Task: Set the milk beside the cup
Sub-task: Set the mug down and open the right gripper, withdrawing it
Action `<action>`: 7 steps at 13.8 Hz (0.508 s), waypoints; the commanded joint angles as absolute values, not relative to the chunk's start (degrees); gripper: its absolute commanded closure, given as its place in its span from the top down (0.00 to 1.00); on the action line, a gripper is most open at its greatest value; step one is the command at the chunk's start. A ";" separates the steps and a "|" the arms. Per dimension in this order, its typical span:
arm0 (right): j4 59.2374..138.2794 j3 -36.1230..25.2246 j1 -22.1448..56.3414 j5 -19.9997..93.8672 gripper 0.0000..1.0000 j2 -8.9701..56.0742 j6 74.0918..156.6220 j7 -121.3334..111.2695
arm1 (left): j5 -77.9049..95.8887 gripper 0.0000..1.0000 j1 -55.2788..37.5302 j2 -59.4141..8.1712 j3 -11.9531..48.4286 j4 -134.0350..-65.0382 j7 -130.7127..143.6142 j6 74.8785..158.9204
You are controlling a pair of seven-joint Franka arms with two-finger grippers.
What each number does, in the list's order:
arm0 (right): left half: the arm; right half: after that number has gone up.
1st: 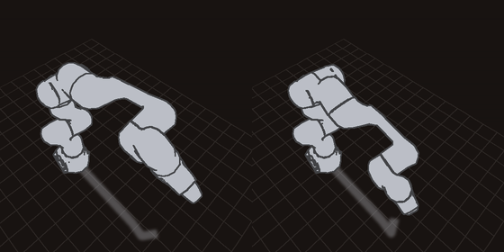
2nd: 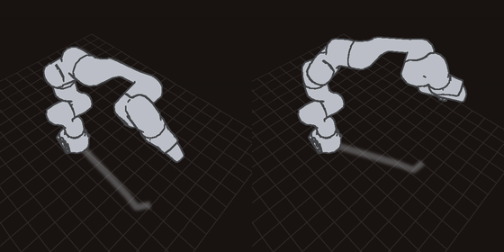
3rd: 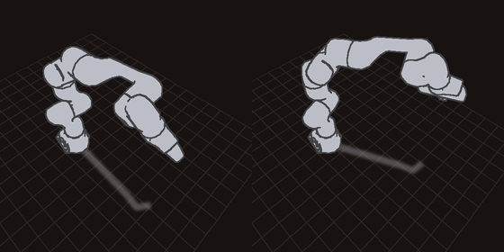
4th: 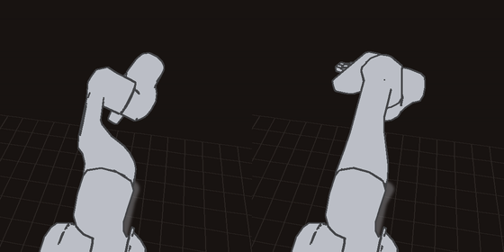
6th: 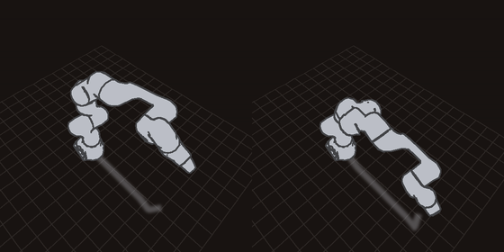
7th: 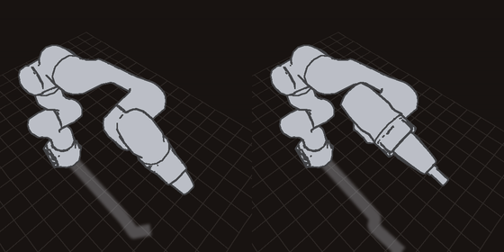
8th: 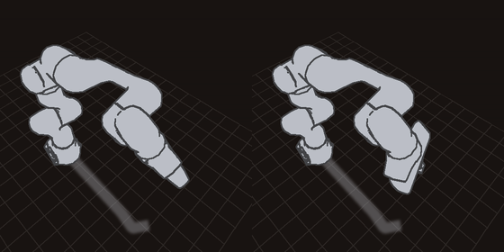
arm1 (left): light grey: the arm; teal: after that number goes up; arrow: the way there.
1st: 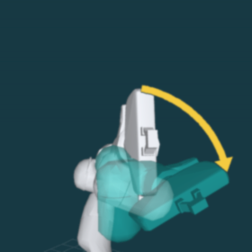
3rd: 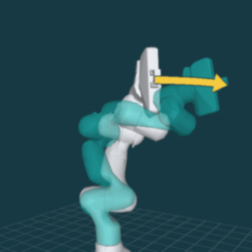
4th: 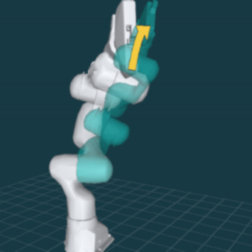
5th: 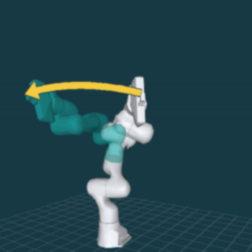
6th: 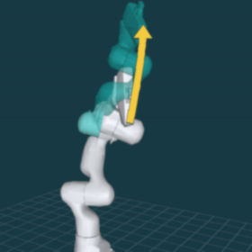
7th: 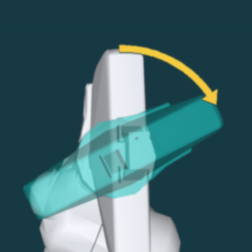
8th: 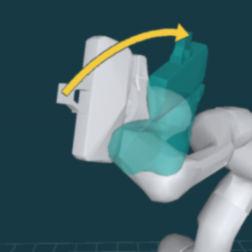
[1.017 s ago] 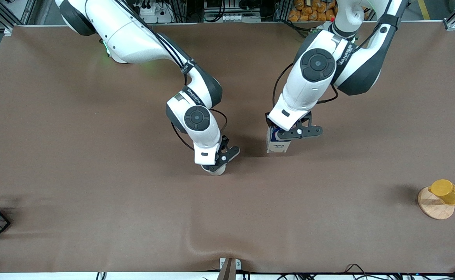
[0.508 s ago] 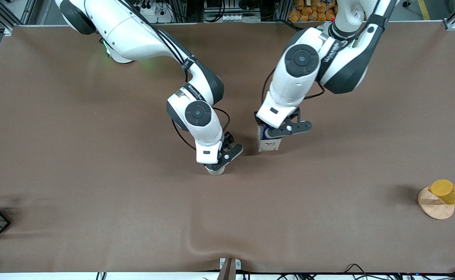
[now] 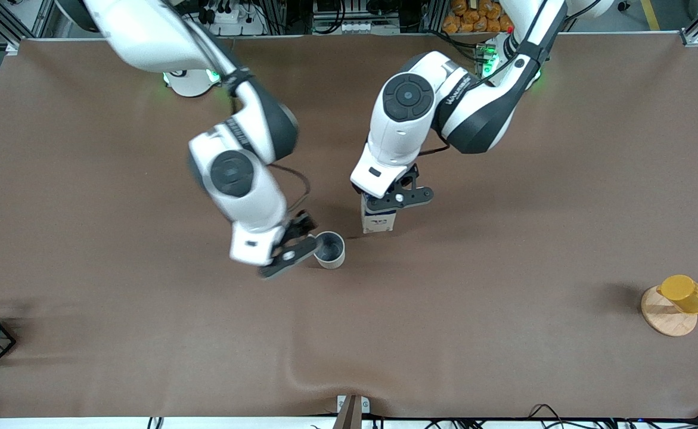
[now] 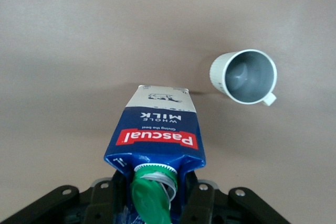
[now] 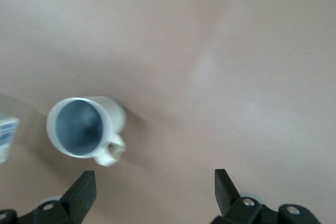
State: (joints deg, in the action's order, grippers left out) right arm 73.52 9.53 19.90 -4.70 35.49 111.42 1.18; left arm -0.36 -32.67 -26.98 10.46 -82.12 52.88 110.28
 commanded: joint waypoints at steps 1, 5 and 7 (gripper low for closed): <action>77.26 10.46 13.65 -4.39 1.00 31.47 107.77 1.49 | 0.35 0.38 -34.36 -30.40 10.02 -77.18 53.17 109.07; 77.69 10.55 5.29 0.59 1.00 30.06 100.13 0.79 | 0.53 0.38 -36.21 -31.73 10.46 -76.20 53.00 108.99; 77.70 10.55 1.95 1.23 1.00 29.62 96.52 -2.53 | 0.53 0.38 -36.56 -32.78 10.98 -76.11 52.39 109.42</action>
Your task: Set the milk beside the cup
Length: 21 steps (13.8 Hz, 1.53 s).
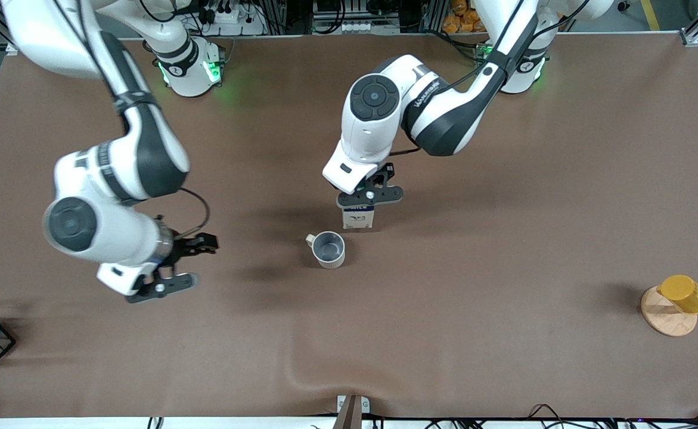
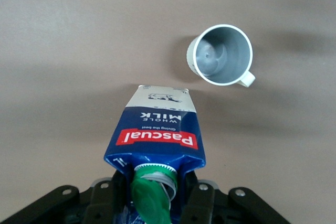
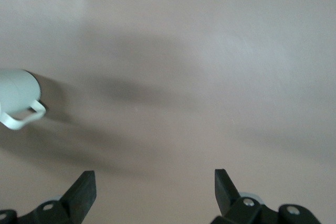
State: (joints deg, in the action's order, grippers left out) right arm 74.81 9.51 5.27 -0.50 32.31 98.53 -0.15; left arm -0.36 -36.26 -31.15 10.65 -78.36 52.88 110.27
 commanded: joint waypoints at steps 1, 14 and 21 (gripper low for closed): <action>77.70 10.55 -0.15 1.23 1.00 29.62 95.63 -5.68 | 0.44 0.38 -36.82 -33.65 11.86 -75.94 52.30 109.95; 86.66 10.11 -9.31 1.49 1.00 10.74 87.91 -11.96 | 0.96 0.41 -39.02 -37.71 12.13 -74.88 51.77 115.40; 85.17 9.41 -12.21 3.51 1.00 2.21 78.59 -11.78 | 0.97 0.48 -38.94 -38.76 11.43 -74.79 51.42 116.72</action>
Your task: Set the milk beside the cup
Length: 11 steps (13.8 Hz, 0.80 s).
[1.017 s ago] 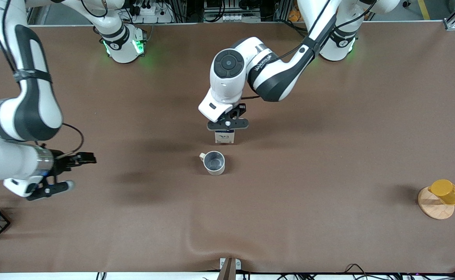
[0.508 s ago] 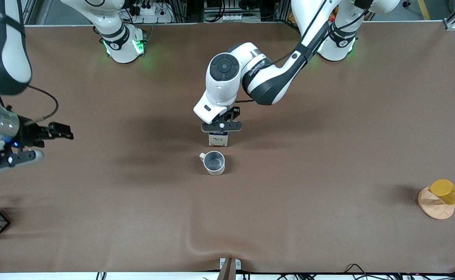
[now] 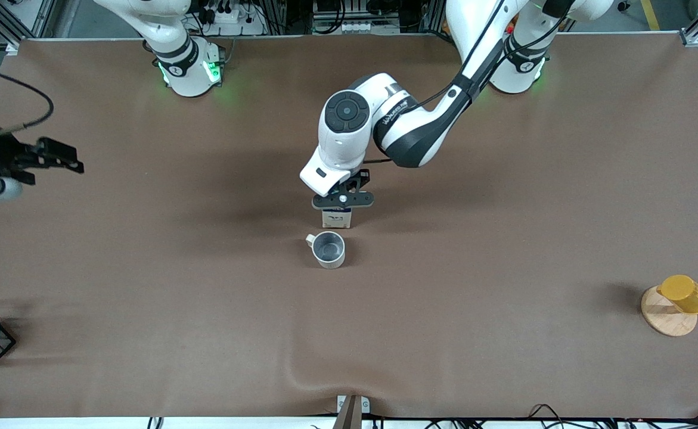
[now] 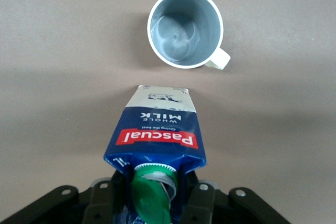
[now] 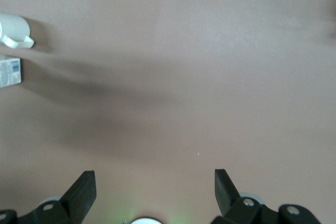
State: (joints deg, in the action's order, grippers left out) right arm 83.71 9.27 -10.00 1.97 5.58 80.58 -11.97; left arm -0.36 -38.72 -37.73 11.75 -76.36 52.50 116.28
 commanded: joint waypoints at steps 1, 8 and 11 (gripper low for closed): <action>85.08 9.32 -12.74 3.60 1.00 1.50 77.53 -11.78 | 0.97 0.48 -38.94 -38.85 11.43 -74.88 51.50 116.72; 85.78 -0.24 -3.97 3.60 1.00 -0.44 75.67 -3.34 | 0.62 1.00 -39.02 -38.50 11.43 -74.79 51.68 116.37; 87.35 -1.23 -2.90 3.43 1.00 -0.44 78.47 -3.43 | 0.53 1.00 -38.68 -35.26 11.43 -74.79 51.86 114.96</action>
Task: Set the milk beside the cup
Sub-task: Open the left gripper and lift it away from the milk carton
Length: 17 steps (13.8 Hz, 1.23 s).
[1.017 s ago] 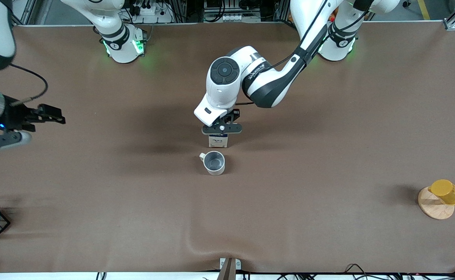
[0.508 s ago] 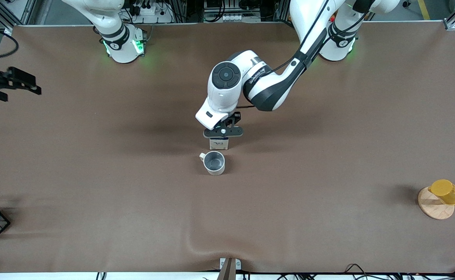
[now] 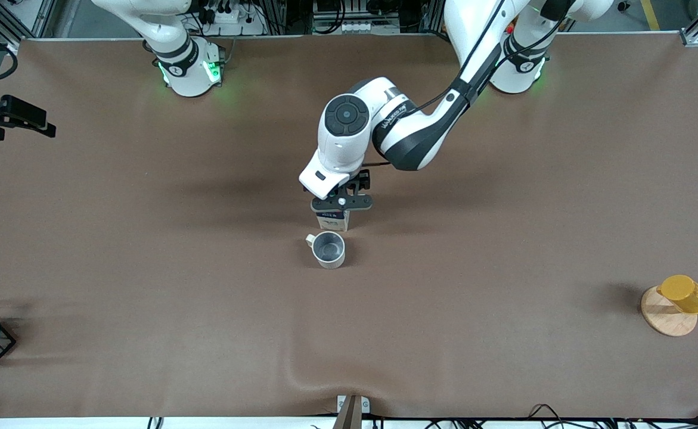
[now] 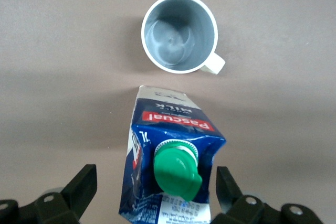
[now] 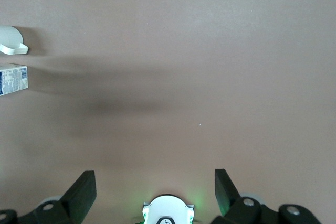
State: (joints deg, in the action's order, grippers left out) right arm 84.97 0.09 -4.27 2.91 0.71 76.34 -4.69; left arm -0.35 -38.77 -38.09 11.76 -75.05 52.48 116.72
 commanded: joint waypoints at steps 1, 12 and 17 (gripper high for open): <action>87.89 -1.23 -2.90 3.43 1.00 -0.79 78.92 -3.43 | 0.35 1.00 -38.41 -32.98 11.08 -74.88 51.94 114.00; 86.92 -3.34 -0.79 1.41 1.00 -1.41 79.10 -7.89 | -1.32 1.00 -15.50 -9.86 4.57 -76.55 43.62 93.62; 87.10 -3.34 -1.05 0.36 1.00 -1.05 81.56 -11.34 | -1.32 1.00 -6.61 -3.35 4.75 -82.42 35.71 91.76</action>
State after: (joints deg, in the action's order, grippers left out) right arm 86.27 -2.73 -1.77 1.80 -0.24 80.70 -10.03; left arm -0.62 -9.32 -7.79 3.74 -77.25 39.13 91.62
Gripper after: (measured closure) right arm 0.000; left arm 0.000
